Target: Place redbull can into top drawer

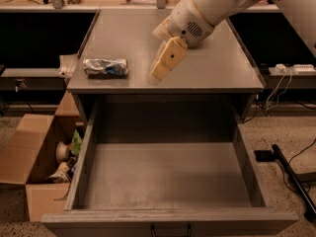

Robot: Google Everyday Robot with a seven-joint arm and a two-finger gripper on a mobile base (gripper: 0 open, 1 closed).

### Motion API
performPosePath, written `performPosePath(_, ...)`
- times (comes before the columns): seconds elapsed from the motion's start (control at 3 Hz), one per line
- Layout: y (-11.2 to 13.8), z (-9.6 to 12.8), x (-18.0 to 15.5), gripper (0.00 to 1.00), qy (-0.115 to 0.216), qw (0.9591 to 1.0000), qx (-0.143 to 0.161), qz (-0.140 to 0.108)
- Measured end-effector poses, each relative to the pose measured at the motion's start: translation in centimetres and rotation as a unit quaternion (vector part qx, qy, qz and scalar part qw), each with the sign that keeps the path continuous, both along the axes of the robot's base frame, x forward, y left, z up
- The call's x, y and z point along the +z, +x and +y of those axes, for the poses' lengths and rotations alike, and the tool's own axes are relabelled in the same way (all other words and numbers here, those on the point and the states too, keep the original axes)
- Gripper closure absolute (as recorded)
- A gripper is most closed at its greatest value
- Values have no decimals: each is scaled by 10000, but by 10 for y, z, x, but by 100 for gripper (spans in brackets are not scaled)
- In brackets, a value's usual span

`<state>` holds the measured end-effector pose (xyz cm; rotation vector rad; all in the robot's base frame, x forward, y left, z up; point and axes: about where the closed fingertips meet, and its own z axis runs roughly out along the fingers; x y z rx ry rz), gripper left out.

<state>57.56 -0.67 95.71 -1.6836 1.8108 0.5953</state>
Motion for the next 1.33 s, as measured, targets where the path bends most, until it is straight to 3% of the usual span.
performPosePath(0.33, 8, 6, -5, 0, 94, 9999, 37, -1)
performPosePath(0.67, 60, 26, -23, 0, 335, 9992, -107, -162)
performPosePath(1.33, 118, 59, -59, 0, 644, 9971, -294, -270)
